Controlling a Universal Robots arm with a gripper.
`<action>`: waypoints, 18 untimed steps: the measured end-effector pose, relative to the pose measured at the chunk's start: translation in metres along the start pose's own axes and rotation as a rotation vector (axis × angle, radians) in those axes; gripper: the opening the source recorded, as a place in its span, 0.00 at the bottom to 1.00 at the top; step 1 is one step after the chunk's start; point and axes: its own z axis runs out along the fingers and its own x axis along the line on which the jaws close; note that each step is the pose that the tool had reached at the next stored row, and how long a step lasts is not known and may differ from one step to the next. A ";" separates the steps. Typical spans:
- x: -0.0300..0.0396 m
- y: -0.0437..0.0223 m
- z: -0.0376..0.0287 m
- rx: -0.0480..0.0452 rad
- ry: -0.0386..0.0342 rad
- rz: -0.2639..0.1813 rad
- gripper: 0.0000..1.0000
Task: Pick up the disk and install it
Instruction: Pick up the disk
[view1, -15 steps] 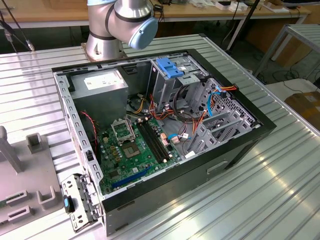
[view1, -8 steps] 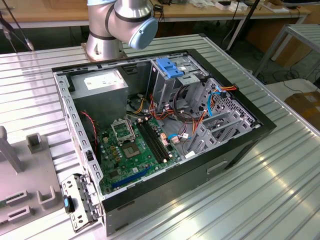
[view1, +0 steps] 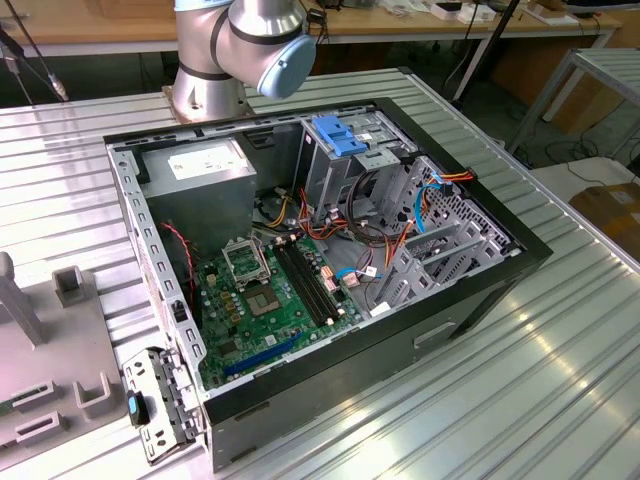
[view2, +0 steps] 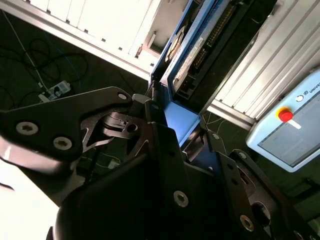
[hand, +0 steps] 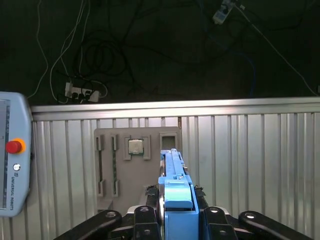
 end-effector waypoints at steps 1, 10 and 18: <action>0.0001 0.0000 -0.0014 0.0000 0.0000 0.000 0.37; 0.0010 -0.0004 -0.0237 0.0000 0.0000 0.000 0.37; 0.0020 -0.0008 -0.0482 0.0000 0.0000 0.000 0.37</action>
